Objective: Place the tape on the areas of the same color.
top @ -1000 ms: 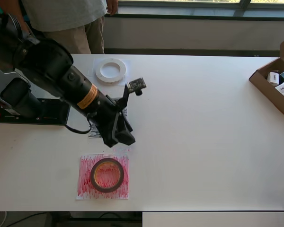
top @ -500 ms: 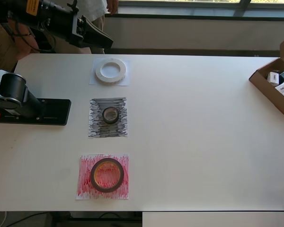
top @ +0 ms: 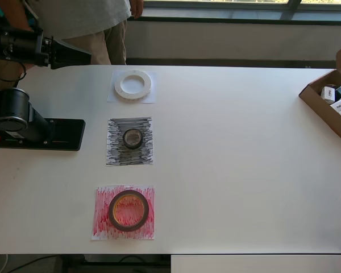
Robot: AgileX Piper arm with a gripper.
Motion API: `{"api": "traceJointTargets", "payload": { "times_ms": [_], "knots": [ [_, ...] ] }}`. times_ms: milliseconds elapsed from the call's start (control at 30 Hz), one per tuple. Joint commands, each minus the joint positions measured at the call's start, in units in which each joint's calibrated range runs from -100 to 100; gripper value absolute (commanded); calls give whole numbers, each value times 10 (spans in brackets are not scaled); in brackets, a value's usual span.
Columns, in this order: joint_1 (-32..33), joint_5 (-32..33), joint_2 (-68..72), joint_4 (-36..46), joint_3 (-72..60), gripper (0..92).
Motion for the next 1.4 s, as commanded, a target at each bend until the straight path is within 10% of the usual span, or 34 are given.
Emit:
{"api": "traceJointTargets", "payload": {
  "times_ms": [0, 700, 1067, 1367],
  "knots": [
    [-1, -19, -155, -130, 110, 0],
    [-5, -78, -364, -140, 223, 0],
    [-2, -80, -365, -362, 369, 1],
    [-34, -80, -366, -356, 371, 2]
  ]
}}
